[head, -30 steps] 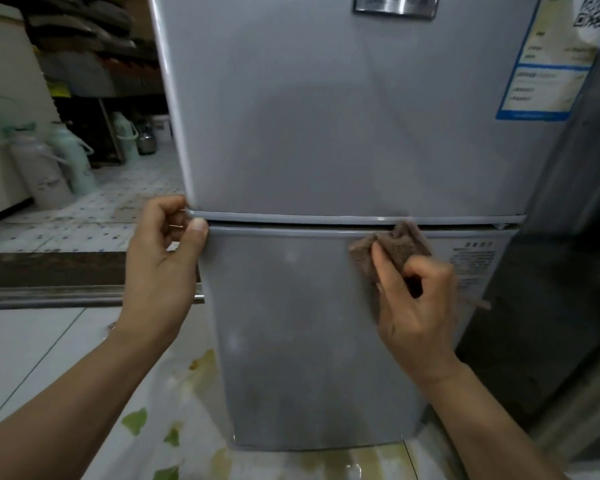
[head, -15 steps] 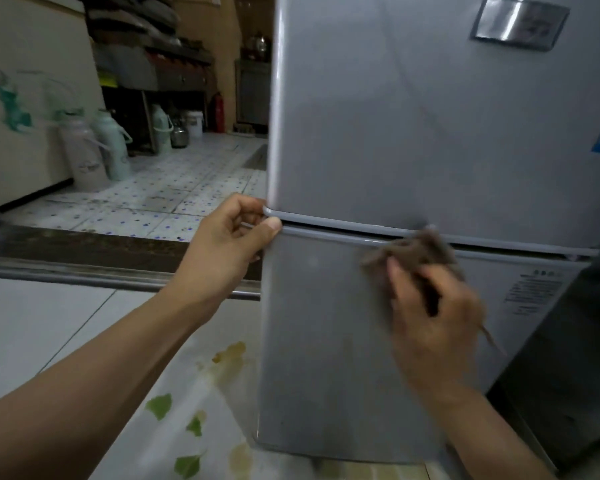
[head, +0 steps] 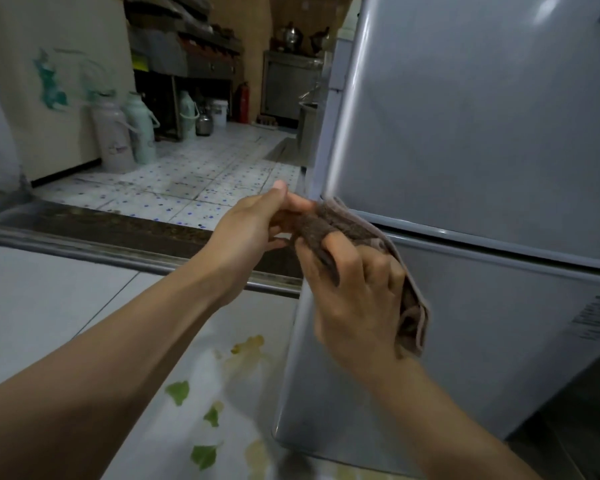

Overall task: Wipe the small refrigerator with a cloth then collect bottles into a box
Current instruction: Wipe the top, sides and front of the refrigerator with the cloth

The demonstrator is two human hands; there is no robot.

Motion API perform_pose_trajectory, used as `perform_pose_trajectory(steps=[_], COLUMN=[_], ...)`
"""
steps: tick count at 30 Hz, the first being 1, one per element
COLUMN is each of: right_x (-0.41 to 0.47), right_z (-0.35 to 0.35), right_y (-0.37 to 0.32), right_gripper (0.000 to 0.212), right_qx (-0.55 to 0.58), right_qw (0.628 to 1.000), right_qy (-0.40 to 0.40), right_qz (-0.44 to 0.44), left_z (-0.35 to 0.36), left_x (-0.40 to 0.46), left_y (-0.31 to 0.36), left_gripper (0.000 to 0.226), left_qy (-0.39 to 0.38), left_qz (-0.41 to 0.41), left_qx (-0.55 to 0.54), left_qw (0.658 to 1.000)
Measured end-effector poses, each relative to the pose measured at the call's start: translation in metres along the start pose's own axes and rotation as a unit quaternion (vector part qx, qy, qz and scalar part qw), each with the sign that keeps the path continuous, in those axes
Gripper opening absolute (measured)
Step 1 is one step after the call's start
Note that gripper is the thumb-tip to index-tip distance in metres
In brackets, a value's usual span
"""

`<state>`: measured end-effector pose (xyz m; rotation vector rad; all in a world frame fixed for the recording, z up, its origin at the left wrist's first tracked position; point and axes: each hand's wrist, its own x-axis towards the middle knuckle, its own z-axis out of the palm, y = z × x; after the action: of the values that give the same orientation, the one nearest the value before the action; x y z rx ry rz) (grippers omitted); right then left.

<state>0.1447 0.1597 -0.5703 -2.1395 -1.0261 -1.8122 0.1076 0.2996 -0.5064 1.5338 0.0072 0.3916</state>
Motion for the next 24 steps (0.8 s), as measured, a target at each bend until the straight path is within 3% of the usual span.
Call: perform_pose_trajectory(steps=[5,9,16,20,22,24], right_x=[-0.078,-0.105,-0.041,-0.059,-0.1,-0.137], right_z=[0.007,0.001,-0.029,-0.019,-0.021,-0.029], right_y=[-0.006,-0.004,0.063,0.058,0.054,0.062], right_gripper=[0.045,0.05,0.041,0.042,0.049,0.061], right_qx=[-0.007,-0.003,-0.037,-0.05,-0.033,-0.021], right_qw=[0.984,0.966,0.995,0.998,0.996,0.975], right_qy=[-0.101,-0.178,-0.02,-0.002,-0.053,-0.159], right_qz=[-0.144,-0.189,-0.092,-0.034,-0.06,-0.155], left_z=[0.0,0.008,0.027,0.037,0.039,0.039], left_x=[-0.001,-0.013,-0.026,-0.026,-0.026,-0.026], left_y=[-0.006,-0.012,-0.021,-0.029,-0.03,-0.031], left_gripper=[0.049,0.037,0.007,0.023,0.023,0.027], left_qy=[-0.015,-0.006,0.04,0.087,0.094,0.1], left_qz=[0.002,0.01,0.067,0.098,0.104,0.107], left_qx=[-0.017,0.002,0.069,0.117,0.131,0.143], left_qw=[1.0,1.0,0.995,0.984,0.981,0.979])
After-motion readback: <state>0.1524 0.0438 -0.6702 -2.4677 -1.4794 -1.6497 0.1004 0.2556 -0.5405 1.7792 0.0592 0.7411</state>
